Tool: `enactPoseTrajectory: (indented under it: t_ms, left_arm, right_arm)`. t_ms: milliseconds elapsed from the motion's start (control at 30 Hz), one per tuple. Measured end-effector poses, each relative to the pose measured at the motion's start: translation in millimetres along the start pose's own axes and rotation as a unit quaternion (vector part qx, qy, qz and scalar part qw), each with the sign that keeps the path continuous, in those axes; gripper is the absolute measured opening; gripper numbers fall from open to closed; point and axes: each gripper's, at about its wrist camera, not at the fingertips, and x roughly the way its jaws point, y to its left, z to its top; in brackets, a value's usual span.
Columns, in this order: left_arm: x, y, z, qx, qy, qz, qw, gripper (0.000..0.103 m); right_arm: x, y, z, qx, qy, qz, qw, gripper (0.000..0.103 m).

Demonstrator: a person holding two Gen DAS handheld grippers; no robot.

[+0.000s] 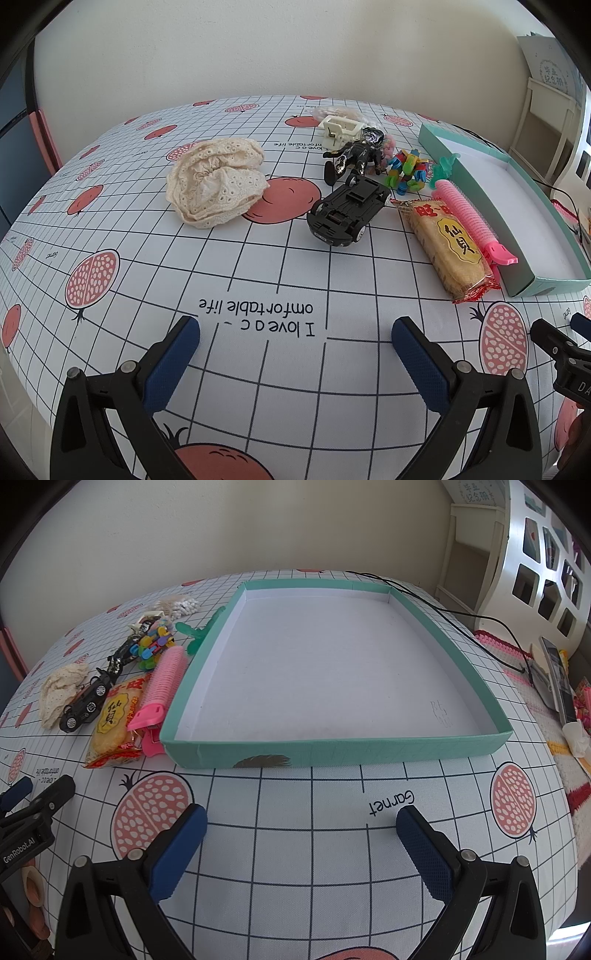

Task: Organize objects
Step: 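Move both tools toward the pink roller and black toy car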

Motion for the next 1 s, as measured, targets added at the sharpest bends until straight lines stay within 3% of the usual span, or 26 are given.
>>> enactPoseTrajectory:
  t_ms: [433, 800, 1000]
  left_arm:
    - [0.0, 0.0, -0.1, 0.001, 0.000, -0.001, 1.0000, 0.103]
    - [-3.9, 2.9, -1.7, 0.006, 0.007, -0.004, 1.0000, 0.103]
    - [-4.8, 4.9, -1.2, 0.005, 0.015, -0.009, 0.9998, 0.103]
  right_arm:
    - [-2.1, -0.7, -0.4, 0.004, 0.010, 0.003, 1.000, 0.103]
    - [-36.3, 7.9, 3.4, -0.010, -0.077, 0.011, 0.997, 0.103]
    - [-45.2, 22.6, 6.3, -0.034, -0.098, 0.016, 0.995, 0.103]
